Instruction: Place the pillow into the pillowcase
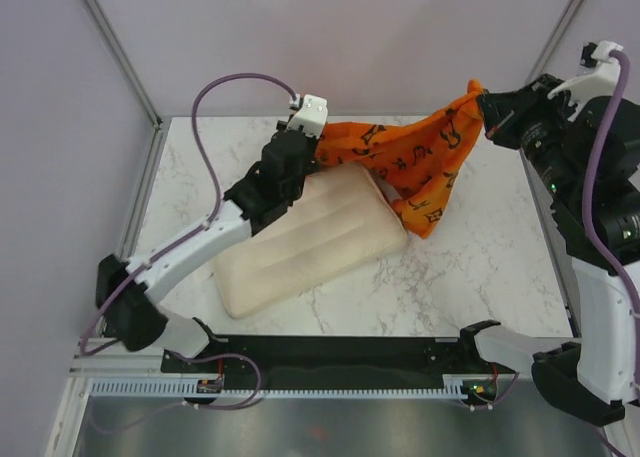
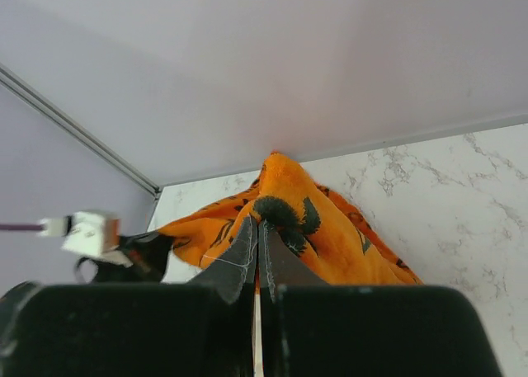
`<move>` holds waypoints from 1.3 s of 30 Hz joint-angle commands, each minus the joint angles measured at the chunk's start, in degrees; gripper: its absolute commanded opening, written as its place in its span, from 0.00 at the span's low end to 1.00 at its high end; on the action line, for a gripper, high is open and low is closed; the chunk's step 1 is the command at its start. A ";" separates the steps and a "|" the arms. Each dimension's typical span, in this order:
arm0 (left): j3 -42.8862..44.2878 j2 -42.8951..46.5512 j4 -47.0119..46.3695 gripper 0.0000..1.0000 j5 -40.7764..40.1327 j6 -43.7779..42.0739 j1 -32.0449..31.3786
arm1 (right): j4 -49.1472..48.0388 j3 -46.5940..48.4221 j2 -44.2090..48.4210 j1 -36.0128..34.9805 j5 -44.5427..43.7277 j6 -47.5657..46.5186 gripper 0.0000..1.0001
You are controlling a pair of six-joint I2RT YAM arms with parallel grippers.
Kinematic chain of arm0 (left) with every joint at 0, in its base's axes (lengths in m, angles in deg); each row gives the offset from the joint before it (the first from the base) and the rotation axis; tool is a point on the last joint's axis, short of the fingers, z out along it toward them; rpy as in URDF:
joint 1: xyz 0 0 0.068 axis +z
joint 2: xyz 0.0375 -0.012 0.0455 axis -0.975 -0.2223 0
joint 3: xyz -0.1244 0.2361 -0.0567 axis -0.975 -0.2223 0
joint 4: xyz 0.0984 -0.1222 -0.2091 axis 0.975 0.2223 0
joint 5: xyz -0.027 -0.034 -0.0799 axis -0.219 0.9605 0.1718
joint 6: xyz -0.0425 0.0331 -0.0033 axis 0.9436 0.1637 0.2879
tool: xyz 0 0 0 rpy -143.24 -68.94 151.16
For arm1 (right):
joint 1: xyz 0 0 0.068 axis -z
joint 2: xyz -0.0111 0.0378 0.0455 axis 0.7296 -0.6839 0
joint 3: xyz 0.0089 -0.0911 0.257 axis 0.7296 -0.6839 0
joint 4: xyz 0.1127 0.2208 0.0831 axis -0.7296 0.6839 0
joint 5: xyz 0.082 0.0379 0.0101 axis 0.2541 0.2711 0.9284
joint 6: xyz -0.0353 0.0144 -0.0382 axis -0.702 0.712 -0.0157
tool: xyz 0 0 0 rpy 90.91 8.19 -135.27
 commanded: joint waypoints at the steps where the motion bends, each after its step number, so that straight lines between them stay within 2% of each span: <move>1: 1.23 15.87 3.03 0.02 -18.48 -11.22 -10.23 | -2.60 -0.68 6.68 0.17 -2.24 0.36 0.00; 2: 2.53 20.33 4.97 0.02 -20.76 -11.76 -12.86 | -2.42 -0.78 8.69 0.08 -2.33 0.36 0.00; 3: 3.59 22.12 11.34 0.02 -24.26 -11.68 -18.11 | -1.55 -0.95 9.75 0.08 -2.42 0.45 0.00; 5: 8.58 25.80 19.27 0.02 -27.19 -7.66 -23.50 | -0.76 -0.52 12.29 -0.01 -2.42 0.45 0.00; 6: 10.53 26.70 24.62 0.02 -28.24 -5.29 -28.75 | 0.47 -0.08 13.01 0.08 -2.85 0.19 0.00; 7: 12.55 27.31 33.38 0.02 -28.69 0.31 -31.50 | 1.00 0.97 13.80 0.08 -3.12 0.10 0.00; 9: 18.18 28.63 41.34 0.02 -28.79 7.88 -37.73 | 2.50 2.29 15.73 0.08 -4.87 -0.34 0.00; 10: 20.28 29.07 46.16 0.02 -27.56 10.70 -38.81 | 2.59 3.00 17.48 0.08 -7.58 -0.43 0.00; 12: 20.65 30.74 47.26 0.02 -22.03 13.53 -39.26 | 2.15 3.35 19.07 0.08 -11.10 -1.74 0.00; 13: 20.48 30.83 47.09 0.02 -20.97 13.89 -39.26 | 2.06 3.44 19.51 0.08 -14.17 -2.27 0.00; 17: 20.13 30.66 44.91 0.02 -15.97 14.16 -39.17 | 2.06 3.27 19.43 -0.01 -17.18 -4.82 0.00; 20: 18.12 31.01 41.40 0.02 -13.41 14.16 -38.64 | 2.50 -0.41 17.25 -0.01 -20.42 -5.88 0.00; 22: 15.40 32.06 38.23 0.02 -11.04 13.64 -36.02 | 2.50 -5.33 14.79 -0.01 -22.19 -6.23 0.00; 26: 6.18 30.84 35.14 0.02 9.39 18.28 -19.79 | 0.49 -15.52 11.52 -0.01 -24.91 -5.27 0.00; 27: 4.24 29.97 32.79 0.02 17.98 20.21 -12.79 | -0.30 -19.28 11.17 -0.01 -26.66 -4.31 0.00; 28: 0.91 29.17 31.55 0.02 20.50 20.66 -10.19 | -1.18 -21.06 10.91 -0.01 -27.81 -3.95 0.00; 31: -1.49 25.40 28.21 0.02 28.23 22.24 -2.19 | -4.18 -24.86 8.81 0.08 -33.78 -3.07 0.00; 32: -1.41 22.51 27.76 0.02 37.22 23.12 2.88 | -4.27 -24.77 7.40 0.60 -35.10 -3.07 0.00; 33: -1.06 21.09 27.49 0.02 42.44 25.47 5.37 | -4.09 -23.90 5.74 1.39 -35.81 -3.42 0.00; 35: 0.61 17.84 27.31 0.02 51.59 27.25 9.50 | -4.00 -23.11 1.08 6.19 -34.42 -2.98 0.00; 38: 1.67 13.97 27.49 0.02 50.95 28.93 11.54 | -4.09 -21.44 -4.81 12.89 -23.10 -1.31 0.02; 39: 1.93 13.35 27.84 0.10 49.46 28.75 11.89 | -4.09 -20.30 -6.05 12.91 -20.98 -1.49 0.37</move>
